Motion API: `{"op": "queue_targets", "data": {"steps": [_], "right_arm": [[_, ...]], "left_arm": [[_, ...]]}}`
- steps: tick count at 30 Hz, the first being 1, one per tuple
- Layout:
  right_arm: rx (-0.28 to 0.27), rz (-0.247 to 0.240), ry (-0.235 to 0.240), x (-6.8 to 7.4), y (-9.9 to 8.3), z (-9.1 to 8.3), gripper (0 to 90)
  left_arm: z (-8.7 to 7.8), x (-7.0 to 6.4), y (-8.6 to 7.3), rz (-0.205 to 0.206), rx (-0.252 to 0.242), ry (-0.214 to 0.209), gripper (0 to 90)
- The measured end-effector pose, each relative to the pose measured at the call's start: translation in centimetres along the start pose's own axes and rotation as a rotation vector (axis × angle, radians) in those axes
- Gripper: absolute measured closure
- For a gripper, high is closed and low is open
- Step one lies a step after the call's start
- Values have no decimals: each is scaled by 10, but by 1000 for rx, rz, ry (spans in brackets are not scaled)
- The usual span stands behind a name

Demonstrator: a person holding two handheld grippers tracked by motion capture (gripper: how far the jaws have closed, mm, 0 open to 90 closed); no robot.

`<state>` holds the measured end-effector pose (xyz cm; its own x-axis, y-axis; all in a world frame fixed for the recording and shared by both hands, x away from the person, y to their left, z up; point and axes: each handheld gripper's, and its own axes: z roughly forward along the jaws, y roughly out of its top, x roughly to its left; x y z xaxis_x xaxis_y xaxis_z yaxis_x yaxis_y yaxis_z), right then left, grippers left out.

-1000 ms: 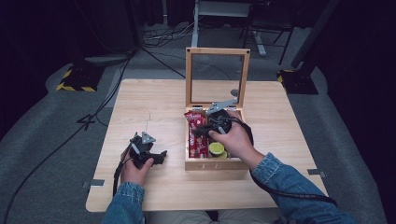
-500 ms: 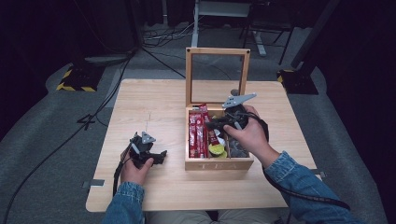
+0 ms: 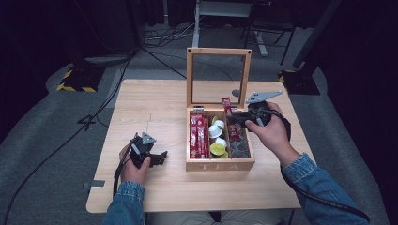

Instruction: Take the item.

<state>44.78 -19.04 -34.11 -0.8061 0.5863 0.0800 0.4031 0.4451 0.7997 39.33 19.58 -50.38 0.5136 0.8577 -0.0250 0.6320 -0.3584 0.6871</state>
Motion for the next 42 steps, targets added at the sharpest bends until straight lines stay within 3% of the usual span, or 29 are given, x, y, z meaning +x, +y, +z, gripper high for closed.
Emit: {"op": "queue_targets", "data": {"steps": [8, 19, 32, 42], "right_arm": [[-16, 56, -72, -28, -13, -24, 807], [-19, 104, -143, -57, -27, -44, 807], [-23, 165, -181, -91, -51, -54, 807], [11, 204, -203, -111, -71, -47, 807]], "left_arm": [[0, 0, 0, 0, 0, 1, 127], [1, 0, 0, -7, 2, 11, 109], [1, 0, 0, -8, 2, 11, 109], [1, 0, 0, -7, 2, 11, 109]]}}
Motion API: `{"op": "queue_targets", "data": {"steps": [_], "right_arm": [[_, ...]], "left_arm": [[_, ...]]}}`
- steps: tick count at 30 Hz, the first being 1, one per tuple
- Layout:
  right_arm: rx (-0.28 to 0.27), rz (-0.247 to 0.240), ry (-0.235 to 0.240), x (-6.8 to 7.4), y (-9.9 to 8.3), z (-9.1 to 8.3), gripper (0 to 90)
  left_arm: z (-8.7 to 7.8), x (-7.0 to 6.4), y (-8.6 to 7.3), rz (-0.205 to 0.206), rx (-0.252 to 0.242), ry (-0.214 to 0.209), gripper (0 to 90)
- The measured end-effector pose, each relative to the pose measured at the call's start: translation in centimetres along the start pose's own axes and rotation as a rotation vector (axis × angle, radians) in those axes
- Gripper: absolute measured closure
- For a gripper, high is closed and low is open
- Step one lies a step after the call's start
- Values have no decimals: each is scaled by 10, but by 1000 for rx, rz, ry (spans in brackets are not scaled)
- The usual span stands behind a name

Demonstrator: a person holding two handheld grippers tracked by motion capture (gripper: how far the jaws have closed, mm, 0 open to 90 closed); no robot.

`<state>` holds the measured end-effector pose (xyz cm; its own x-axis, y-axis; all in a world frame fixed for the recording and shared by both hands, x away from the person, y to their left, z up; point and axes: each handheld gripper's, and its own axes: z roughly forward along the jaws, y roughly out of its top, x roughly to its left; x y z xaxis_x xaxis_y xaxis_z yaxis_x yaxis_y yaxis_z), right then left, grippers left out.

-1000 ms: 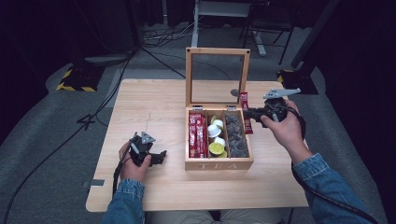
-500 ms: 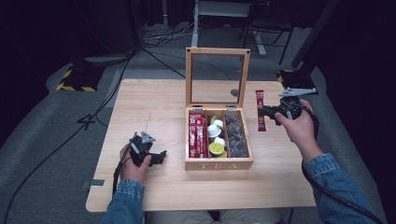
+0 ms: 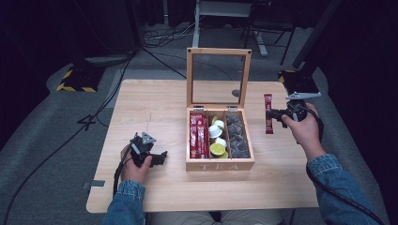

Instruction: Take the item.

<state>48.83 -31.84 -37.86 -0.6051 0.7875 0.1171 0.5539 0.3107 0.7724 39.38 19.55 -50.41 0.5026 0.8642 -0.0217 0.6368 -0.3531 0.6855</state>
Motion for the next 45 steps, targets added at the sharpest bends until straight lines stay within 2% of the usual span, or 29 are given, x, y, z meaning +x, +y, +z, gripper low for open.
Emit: {"op": "queue_targets", "data": {"steps": [11, 17, 23, 28, 35, 41, 45], "right_arm": [[50, 44, -18, -16, -16, 12, 807], [116, 73, -35, -20, -27, 22, 807], [155, 111, -52, -25, -33, 29, 807], [180, 137, -75, -26, -39, 38, 806], [206, 172, -68, -26, -46, 48, 805], [228, 201, -85, -25, -53, 55, 806], [235, 200, -101, -24, -58, 59, 805]], "left_arm": [[0, 0, 0, 0, 0, 0, 109], [0, 0, 0, -1, 0, 0, 109], [0, 0, 0, -1, 0, 0, 109], [0, 0, 0, 0, 0, 0, 109], [0, 0, 0, -1, 0, 0, 109], [0, 0, 0, -1, 0, -1, 109], [0, 0, 0, -1, 0, -1, 109]]}}
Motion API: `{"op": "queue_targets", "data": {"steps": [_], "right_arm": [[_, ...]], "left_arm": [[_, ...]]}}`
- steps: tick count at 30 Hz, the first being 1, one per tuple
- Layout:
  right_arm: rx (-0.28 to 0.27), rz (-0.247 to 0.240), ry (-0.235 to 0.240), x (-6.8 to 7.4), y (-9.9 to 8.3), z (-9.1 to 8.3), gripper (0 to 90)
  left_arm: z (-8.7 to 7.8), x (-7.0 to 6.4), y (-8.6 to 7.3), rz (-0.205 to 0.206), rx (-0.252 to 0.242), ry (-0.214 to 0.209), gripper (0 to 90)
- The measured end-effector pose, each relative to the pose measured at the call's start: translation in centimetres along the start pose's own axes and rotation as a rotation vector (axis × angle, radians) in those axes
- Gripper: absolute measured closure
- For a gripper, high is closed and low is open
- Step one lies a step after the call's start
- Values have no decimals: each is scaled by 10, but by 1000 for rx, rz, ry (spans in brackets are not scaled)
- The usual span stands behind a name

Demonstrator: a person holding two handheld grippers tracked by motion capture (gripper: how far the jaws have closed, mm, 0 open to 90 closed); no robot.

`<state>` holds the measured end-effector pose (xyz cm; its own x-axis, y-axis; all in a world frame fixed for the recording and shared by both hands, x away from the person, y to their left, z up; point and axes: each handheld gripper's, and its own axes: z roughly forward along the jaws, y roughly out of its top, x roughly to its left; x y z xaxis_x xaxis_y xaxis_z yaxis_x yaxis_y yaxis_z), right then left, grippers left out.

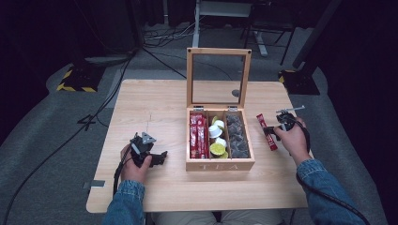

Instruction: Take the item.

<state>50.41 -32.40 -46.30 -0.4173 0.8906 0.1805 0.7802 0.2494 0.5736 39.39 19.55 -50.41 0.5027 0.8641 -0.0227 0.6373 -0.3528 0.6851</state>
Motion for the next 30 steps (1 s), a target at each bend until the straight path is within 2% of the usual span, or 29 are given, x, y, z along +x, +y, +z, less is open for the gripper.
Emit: {"op": "queue_targets", "data": {"steps": [7, 11, 15, 16, 21, 23, 24, 25, 30], "right_arm": [[8, 1, -16, 2, -5, 4, 779], [-10, -5, -22, 1, -5, 3, 700], [-38, -2, -21, 1, -4, 0, 630], [-63, -13, -26, 0, -2, -4, 576], [-108, -54, -26, 2, 0, -10, 491], [-120, -61, -25, 3, 1, -12, 480], [-154, -72, -21, 6, 2, -19, 460], [-165, -76, -18, 7, 2, -21, 454], [-187, -102, 6, 16, 5, -32, 450]], "left_arm": [[1, 0, 0, 0, 1, -4, 103], [1, 0, 1, 0, 0, -6, 98], [2, 0, 1, 1, 1, -7, 96], [2, 0, 1, 1, 1, -7, 95], [3, 2, 3, 6, 9, -10, 66], [5, 2, 5, 9, 13, -14, 50], [6, 3, 5, 10, 15, -12, 47], [6, 3, 5, 10, 15, -12, 47], [6, 3, 5, 11, 16, -10, 46]]}}
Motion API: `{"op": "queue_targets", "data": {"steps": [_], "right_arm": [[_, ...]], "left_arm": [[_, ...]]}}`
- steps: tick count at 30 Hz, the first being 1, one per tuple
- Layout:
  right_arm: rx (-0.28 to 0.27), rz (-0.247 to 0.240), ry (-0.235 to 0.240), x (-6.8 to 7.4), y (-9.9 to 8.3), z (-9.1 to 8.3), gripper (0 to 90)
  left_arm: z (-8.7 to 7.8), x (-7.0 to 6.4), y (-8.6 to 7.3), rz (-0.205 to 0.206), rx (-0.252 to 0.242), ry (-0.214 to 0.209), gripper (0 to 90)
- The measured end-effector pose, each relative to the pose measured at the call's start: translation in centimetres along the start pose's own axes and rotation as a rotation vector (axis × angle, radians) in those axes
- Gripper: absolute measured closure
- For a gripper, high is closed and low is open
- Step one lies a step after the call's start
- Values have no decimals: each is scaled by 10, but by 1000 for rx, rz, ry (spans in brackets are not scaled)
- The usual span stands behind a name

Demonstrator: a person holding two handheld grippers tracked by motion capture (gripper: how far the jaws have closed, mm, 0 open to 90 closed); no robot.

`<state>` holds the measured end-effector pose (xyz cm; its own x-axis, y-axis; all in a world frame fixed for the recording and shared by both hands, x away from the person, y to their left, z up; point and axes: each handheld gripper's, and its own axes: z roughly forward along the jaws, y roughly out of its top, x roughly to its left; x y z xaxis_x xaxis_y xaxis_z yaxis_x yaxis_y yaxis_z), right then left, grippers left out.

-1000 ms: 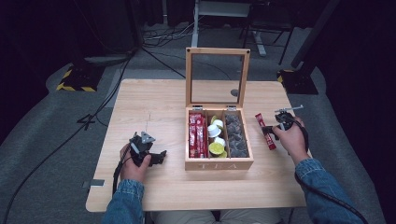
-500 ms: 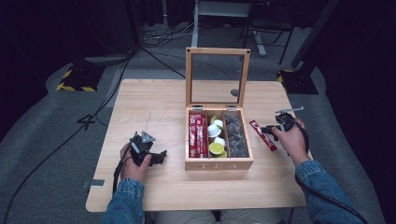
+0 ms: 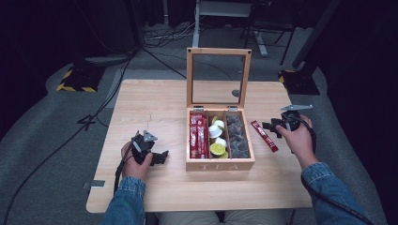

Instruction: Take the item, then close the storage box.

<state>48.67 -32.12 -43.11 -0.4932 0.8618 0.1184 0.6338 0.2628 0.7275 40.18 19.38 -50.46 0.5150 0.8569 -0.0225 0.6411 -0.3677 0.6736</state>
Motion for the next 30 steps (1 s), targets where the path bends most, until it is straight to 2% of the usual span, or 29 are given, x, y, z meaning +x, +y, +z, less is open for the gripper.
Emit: {"op": "queue_targets", "data": {"steps": [5, 6, 9, 11, 15, 16, 24, 30], "right_arm": [[-41, -12, 25, 7, 8, -9, 433], [-59, -23, 44, 11, 13, -14, 426], [-81, -45, 52, 14, 18, -19, 419], [-119, -68, 68, 21, 28, -28, 412], [-154, -81, 86, 26, 38, -35, 410], [-177, -91, 92, 29, 46, -39, 403], [-214, -118, 113, 35, 70, -45, 391], [-238, -116, 135, 37, 86, -44, 390]], "left_arm": [[0, 0, 0, 1, 0, 2, 43], [0, 0, 0, 0, 0, 2, 43], [0, 0, 0, 0, 0, 2, 43], [0, 0, 0, 0, 0, 3, 43], [0, 0, 0, 0, 0, 3, 43], [0, 0, 0, 0, -1, 3, 43], [0, 0, 0, 1, 0, 3, 43], [0, 0, 0, 1, 0, 4, 43]]}}
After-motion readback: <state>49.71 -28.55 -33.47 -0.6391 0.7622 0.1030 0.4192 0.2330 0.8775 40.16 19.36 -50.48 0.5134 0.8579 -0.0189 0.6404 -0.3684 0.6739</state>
